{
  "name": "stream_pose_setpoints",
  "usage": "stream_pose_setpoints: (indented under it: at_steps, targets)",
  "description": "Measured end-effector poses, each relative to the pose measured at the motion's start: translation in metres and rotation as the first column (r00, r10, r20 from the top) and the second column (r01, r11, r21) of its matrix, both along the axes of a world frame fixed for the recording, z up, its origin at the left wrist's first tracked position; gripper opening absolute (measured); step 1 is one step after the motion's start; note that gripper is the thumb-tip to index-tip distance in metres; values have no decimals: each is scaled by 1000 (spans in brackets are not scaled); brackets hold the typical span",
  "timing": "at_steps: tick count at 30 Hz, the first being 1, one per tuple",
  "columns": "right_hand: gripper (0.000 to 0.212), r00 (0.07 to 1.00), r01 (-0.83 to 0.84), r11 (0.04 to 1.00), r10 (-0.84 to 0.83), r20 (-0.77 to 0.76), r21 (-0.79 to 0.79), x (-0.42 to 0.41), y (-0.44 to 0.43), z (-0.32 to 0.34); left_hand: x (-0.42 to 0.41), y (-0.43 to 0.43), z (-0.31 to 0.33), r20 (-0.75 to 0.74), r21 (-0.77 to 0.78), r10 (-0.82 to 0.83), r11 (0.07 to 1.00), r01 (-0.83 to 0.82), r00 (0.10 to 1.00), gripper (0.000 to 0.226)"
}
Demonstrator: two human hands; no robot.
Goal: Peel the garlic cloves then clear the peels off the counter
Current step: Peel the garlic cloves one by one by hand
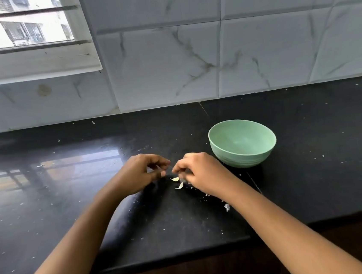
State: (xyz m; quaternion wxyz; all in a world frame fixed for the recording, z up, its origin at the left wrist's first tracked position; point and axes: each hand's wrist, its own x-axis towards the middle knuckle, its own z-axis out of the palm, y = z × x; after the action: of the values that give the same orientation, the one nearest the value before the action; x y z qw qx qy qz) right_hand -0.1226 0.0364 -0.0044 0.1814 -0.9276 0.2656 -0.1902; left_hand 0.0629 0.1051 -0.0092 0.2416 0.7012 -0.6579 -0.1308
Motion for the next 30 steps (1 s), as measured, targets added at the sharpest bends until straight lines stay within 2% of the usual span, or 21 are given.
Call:
stream_pose_setpoints:
  at_steps: [4,9,11,15,16,18,20,21,26,30]
  targets:
    - [15,980,23,996,-39,-197,-81,25,-2,0,6,-2,-12,-15,-79,89,993,-90,996,25]
    - [6,963,-4,985,-42,-266,-170,36,-2,3,1,-1,-14,47,-79,62,995,-58,997,19]
    - [5,982,4,990,-31,-185,-143,31,-2,6,-2,0,-14,60,-73,69,995,-65,996,18]
    - [7,992,78,997,-79,102,14,3,3,14,-4,2,-12,124,-54,21,998,-15,992,25]
    - [8,985,88,991,-101,142,96,-5,7,14,-4,2,-12,149,-44,-12,999,19,989,30]
    - [12,971,91,962,-143,192,256,-20,15,10,-7,3,-13,180,4,-85,996,85,980,54]
    - [14,965,110,936,-181,190,334,-32,19,2,-8,4,-15,186,59,-156,987,147,970,78]
    - [14,964,126,930,-197,178,345,-38,20,-1,-8,4,-16,193,74,-185,982,174,964,83]
    - [9,969,166,942,-210,128,293,-56,22,-3,-7,2,-21,183,60,-218,976,211,959,63]
    - [10,985,135,963,-157,77,231,-57,26,7,-6,2,-22,181,76,-217,976,206,959,64]
